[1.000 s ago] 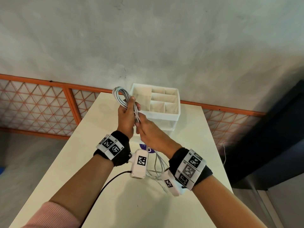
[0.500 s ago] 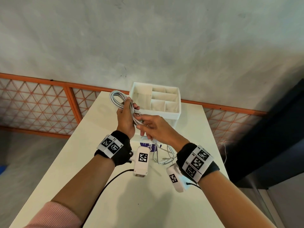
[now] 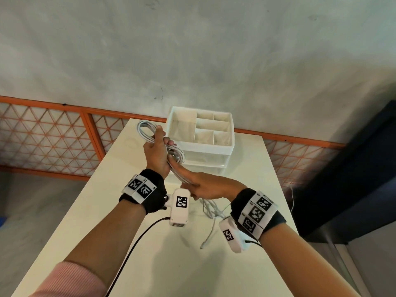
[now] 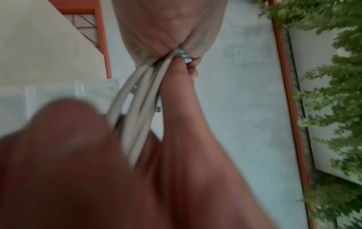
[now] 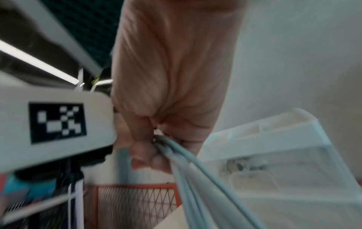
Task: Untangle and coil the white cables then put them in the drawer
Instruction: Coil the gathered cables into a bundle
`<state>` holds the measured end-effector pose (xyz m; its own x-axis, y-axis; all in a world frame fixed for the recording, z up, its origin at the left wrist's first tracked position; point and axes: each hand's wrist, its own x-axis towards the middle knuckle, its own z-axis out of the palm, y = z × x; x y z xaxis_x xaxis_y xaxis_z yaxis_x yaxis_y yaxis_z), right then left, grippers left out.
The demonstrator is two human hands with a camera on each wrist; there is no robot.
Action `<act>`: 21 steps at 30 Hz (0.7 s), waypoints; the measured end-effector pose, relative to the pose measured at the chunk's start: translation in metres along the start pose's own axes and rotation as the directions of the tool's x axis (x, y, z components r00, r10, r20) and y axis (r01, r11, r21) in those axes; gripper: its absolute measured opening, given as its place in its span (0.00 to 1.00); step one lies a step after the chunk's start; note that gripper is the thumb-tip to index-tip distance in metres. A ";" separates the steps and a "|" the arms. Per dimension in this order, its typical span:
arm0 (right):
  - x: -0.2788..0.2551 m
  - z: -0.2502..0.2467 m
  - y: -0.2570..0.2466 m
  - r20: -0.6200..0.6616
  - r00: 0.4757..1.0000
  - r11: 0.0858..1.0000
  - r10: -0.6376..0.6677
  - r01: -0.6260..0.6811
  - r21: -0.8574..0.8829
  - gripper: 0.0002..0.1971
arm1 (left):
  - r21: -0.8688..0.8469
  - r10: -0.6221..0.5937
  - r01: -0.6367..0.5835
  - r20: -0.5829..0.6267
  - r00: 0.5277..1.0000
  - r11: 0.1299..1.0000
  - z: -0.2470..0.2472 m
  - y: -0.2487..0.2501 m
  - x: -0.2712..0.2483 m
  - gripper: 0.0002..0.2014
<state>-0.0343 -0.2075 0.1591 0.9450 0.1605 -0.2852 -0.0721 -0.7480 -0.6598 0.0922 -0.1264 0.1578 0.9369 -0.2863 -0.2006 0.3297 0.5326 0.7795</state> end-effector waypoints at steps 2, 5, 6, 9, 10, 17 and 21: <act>-0.008 0.000 0.008 -0.011 0.999 0.987 -0.042 0.043 0.155 0.36 | -0.103 -0.023 0.019 -0.045 0.999 0.995 -0.006 0.009 0.009 0.13; -0.020 -0.008 0.019 -0.192 0.979 0.906 0.073 0.015 0.422 0.22 | -0.089 -0.003 -0.002 -0.055 0.999 0.996 -0.014 0.018 0.016 0.13; -0.020 -0.013 0.022 -0.234 0.965 0.904 0.115 -0.004 0.427 0.16 | -0.040 0.021 -0.022 -0.024 0.999 0.999 -0.014 0.018 0.016 0.13; -0.016 -0.028 0.017 -0.314 0.940 0.941 0.133 -0.020 0.339 0.09 | 0.127 0.039 -0.056 0.126 0.991 0.990 -0.011 0.016 0.009 0.14; -0.017 -0.033 0.013 -0.349 0.929 0.949 0.123 -0.007 0.315 0.09 | 0.180 0.018 -0.052 0.183 0.983 0.982 -0.010 0.016 0.007 0.14; -0.019 -0.056 -0.014 -0.511 0.859 0.980 0.043 0.063 0.188 0.09 | 0.465 -0.062 -0.183 0.464 0.884 0.866 0.007 0.014 -0.017 0.14; -0.024 -0.059 -0.023 -0.590 0.807 0.988 0.025 0.072 0.140 0.22 | 0.538 -0.117 -0.237 0.542 0.832 0.809 0.013 0.017 -0.024 0.16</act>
<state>-0.0363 -0.2321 0.2219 0.9491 -0.2689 0.1637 -0.0478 -0.6371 -0.7693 0.0740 -0.1208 0.1837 0.6778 -0.7325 0.0635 -0.0179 0.0700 0.9974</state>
